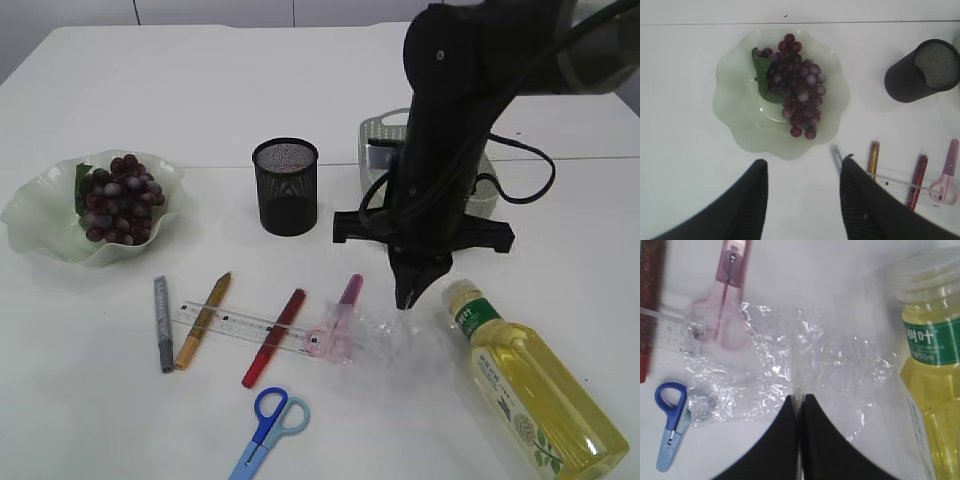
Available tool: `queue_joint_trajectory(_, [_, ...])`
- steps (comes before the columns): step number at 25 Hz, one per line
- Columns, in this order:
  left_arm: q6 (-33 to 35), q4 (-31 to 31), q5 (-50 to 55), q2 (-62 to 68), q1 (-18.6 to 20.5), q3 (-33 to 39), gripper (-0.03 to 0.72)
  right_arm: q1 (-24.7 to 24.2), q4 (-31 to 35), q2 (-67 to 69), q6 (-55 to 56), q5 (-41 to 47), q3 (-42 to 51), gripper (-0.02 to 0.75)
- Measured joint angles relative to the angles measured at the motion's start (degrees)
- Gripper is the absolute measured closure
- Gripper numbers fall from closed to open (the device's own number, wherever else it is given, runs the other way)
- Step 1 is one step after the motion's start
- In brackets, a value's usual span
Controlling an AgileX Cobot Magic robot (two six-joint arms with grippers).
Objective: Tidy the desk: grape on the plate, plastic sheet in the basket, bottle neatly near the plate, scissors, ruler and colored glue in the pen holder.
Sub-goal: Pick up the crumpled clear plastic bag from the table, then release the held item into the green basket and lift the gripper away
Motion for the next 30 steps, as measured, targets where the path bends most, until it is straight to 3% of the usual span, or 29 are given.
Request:
queue_joint_trajectory(10, [0.0, 0.1, 0.0, 0.0, 0.0, 0.0, 0.340, 0.0, -0.9, -2.8, -0.2, 0.8, -5.0, 0.753])
queue_joint_trajectory(21, [0.0, 0.1, 0.0, 0.0, 0.0, 0.0, 0.346, 0.0, -13.4, -4.5, -0.2, 1.5, -17.8, 0.753])
queue_joint_trajectory(30, [0.0, 0.1, 0.0, 0.0, 0.0, 0.0, 0.347, -6.0, -18.8, -4.3, -0.2, 2.3, -25.9, 0.753])
